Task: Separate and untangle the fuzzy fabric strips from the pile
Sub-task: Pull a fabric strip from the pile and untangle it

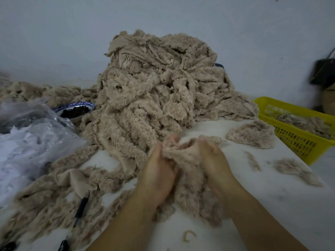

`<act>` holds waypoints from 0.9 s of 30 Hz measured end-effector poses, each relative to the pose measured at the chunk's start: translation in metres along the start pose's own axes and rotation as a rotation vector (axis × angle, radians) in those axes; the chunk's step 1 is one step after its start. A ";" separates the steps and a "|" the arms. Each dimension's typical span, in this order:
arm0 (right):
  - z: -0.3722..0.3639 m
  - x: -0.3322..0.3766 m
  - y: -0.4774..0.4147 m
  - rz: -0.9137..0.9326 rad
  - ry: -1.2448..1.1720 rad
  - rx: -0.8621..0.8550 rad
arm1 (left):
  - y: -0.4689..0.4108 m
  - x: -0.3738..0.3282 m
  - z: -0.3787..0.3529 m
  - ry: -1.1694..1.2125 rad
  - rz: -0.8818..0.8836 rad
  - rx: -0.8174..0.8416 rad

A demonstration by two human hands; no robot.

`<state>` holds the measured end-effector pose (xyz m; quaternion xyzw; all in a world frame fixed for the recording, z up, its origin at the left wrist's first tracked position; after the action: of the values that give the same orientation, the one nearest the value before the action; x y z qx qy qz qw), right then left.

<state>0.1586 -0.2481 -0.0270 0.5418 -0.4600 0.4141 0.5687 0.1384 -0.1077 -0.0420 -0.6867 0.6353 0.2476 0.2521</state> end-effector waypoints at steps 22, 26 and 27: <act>-0.002 0.020 0.011 0.125 -0.040 0.197 | 0.008 -0.010 -0.017 -0.366 -0.089 -0.001; -0.027 0.001 0.026 0.061 0.423 0.522 | 0.000 -0.030 -0.011 0.328 -0.006 -0.098; -0.031 -0.003 0.029 0.061 0.481 0.588 | -0.001 -0.035 -0.007 0.434 -0.008 -0.133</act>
<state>0.1318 -0.2151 -0.0224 0.5551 -0.1910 0.6604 0.4682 0.1375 -0.0864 -0.0139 -0.7415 0.6542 0.1343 0.0648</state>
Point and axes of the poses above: each hand's wrist, its own y-axis away from the middle knuckle, its own z-axis out of the back of the hand, x = y × z, the point moved 6 cm from there along -y, towards the middle knuckle, and after that the axes turned 14 degrees about -z, right-handed, at the moved point
